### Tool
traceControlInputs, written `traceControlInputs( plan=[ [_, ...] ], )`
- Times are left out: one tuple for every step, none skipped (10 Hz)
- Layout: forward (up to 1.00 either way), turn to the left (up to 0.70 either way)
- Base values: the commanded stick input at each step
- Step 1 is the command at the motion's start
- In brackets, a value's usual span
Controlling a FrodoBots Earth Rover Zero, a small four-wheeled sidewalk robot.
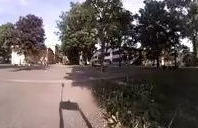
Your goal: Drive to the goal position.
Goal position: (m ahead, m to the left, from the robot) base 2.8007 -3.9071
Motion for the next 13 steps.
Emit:
traceControlInputs(
  plan=[
    [0.44,0.27],
    [0.44,0.27],
    [0.44,0.27],
    [0.44,0.27],
    [0.44,0.27],
    [0.44,0.27],
    [0.44,0.27],
    [0.44,0.27],
    [0.44,0.27],
    [0.44,0.27],
    [0.44,0.27],
    [0.44,0.27],
    [0.44,0.27]
  ],
)
